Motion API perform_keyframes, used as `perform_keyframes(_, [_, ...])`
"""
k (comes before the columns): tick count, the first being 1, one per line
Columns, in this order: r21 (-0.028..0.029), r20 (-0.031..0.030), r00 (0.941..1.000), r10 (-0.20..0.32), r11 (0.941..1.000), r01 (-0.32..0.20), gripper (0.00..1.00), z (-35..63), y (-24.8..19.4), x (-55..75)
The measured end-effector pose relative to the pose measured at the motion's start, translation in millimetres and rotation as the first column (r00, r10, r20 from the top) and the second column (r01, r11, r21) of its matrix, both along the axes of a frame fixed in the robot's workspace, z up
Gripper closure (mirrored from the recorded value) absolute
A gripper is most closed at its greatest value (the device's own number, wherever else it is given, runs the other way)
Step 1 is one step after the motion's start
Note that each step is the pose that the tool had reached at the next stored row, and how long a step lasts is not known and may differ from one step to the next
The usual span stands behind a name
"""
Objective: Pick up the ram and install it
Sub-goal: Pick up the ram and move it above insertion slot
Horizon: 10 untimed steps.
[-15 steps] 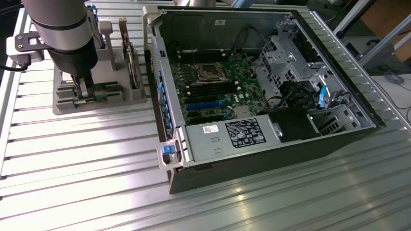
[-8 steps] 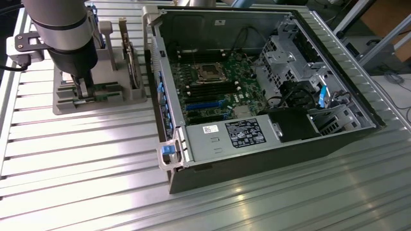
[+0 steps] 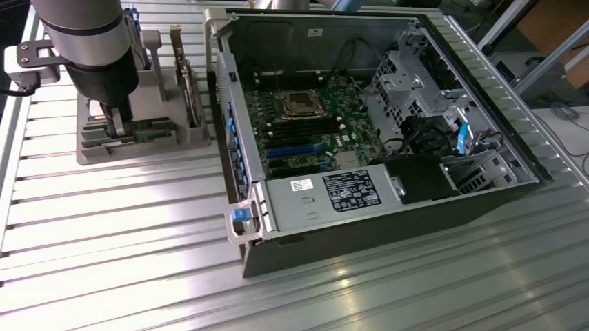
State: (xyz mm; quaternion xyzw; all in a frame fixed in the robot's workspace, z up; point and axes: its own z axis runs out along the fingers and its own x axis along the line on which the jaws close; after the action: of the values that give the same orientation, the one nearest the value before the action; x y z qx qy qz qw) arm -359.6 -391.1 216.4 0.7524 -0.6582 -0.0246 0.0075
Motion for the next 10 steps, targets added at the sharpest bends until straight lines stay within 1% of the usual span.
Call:
perform_keyframes(7, [0.0001,0.0,1.0,0.0,1.0,0.0,0.87,8.1,0.0,0.0])
perform_keyframes(10, [0.0,0.0,1.0,-0.001,1.0,0.001,0.87,13.8,0.0,0.0])
